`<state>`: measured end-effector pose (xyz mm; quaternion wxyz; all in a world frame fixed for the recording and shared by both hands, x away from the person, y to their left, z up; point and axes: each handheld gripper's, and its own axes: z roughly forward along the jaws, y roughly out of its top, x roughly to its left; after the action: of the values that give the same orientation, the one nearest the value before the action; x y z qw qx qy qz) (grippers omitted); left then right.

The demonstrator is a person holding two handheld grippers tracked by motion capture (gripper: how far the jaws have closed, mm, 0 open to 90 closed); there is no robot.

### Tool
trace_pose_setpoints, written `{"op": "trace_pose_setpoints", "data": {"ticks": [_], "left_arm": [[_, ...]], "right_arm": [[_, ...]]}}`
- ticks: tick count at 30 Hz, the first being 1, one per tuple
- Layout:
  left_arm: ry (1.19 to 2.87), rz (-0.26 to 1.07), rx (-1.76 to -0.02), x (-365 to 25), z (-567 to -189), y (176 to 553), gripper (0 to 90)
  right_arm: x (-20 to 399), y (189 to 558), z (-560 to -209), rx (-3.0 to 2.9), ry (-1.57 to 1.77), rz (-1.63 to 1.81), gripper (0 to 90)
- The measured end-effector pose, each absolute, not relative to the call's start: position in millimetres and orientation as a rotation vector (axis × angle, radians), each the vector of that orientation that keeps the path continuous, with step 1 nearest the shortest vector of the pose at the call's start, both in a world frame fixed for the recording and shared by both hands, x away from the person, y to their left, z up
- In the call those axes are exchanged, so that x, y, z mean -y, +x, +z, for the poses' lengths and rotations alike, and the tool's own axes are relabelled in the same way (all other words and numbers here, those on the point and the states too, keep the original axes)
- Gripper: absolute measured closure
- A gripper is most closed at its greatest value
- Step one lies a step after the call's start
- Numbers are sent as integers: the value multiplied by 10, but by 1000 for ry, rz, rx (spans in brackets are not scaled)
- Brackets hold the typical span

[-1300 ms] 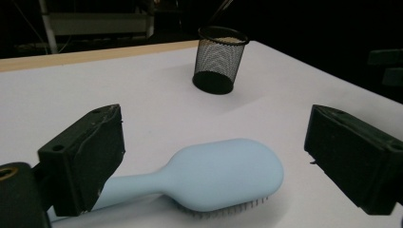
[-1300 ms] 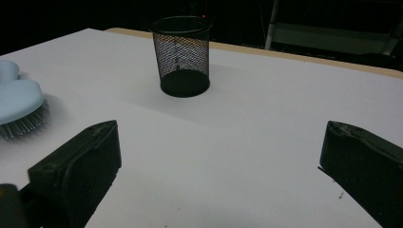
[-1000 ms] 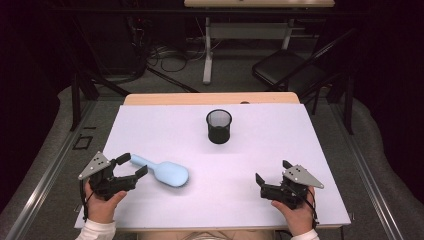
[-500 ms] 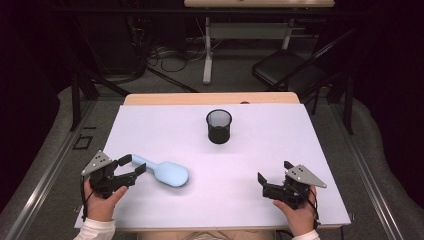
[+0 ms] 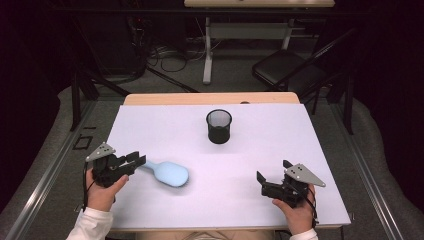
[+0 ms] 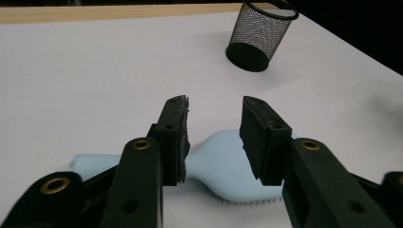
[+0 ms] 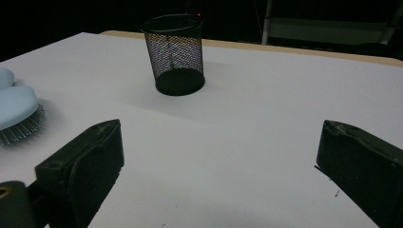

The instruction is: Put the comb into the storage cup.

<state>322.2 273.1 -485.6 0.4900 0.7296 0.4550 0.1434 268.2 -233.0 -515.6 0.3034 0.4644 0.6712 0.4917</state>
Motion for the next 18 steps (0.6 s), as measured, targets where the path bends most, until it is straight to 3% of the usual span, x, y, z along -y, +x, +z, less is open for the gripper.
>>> {"op": "trace_pose_setpoints", "data": {"ticks": [18], "left_arm": [[1877, 405, -1241, -2717, -4721, 3535, 714]], "right_arm": [[2304, 2675, -5150, -1805, 1220, 1302, 16]]}}
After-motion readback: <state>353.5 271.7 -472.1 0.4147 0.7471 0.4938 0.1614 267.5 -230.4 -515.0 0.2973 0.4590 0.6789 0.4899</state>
